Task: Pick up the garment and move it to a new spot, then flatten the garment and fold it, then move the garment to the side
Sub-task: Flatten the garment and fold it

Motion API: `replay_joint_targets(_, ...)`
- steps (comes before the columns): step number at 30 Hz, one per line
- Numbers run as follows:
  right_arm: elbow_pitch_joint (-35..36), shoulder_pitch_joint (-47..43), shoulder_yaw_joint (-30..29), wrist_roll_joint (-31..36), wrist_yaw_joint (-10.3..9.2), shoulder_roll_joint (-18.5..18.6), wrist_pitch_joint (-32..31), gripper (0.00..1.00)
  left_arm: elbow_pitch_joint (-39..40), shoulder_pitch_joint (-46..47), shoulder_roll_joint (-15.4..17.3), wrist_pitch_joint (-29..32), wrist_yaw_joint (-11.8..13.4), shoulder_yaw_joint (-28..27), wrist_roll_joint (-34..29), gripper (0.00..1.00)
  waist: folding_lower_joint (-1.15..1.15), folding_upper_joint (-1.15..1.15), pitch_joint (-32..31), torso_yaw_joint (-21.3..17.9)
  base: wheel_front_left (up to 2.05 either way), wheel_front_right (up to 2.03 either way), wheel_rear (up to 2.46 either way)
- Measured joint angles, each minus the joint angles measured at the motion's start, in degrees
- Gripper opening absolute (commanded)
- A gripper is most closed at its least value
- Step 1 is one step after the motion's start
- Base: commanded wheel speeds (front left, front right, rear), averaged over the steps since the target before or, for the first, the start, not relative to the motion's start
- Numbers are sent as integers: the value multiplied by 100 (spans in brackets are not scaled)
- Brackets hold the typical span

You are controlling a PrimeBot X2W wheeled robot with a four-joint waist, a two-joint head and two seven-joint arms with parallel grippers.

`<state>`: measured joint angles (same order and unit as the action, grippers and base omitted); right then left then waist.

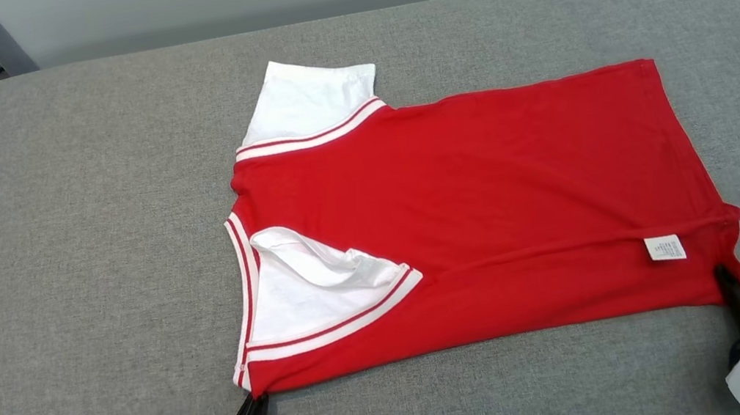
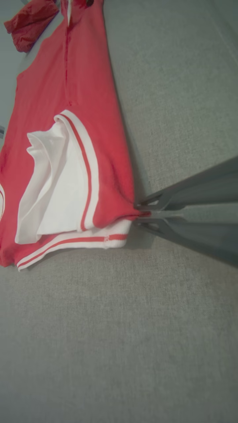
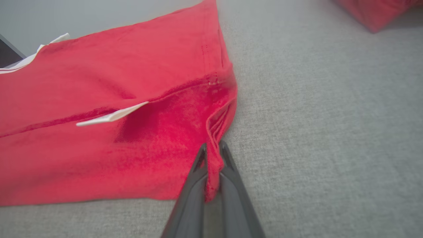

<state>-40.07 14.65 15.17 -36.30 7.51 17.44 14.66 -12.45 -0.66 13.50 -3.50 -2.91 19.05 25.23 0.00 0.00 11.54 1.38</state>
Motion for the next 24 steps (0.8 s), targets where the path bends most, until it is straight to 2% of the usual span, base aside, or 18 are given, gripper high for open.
replay_joint_targets(11,580,-678,271,-178,0,430,-144,0,834,-760,226,437,249,67,11,0,0,0,-85,20,0,0,0)
replay_joint_targets(20,902,-959,189,-354,0,443,-506,0,879,-863,243,858,303,165,176,0,0,0,-157,32,0,0,0)
replay_joint_targets(21,936,-970,181,-354,-1,436,-535,14,844,-861,238,895,303,175,209,0,0,0,-169,28,0,0,0)
replay_joint_targets(22,949,-982,177,-354,-1,431,-563,14,803,-859,236,904,303,181,215,0,0,0,-181,23,0,0,0)
replay_joint_targets(23,957,-1002,163,-348,-1,423,-592,44,764,-850,234,903,304,183,214,0,0,0,-194,18,0,0,0)
replay_joint_targets(24,960,-1026,127,-333,-1,414,-592,93,724,-836,230,901,304,183,213,0,0,0,-203,11,0,0,0)
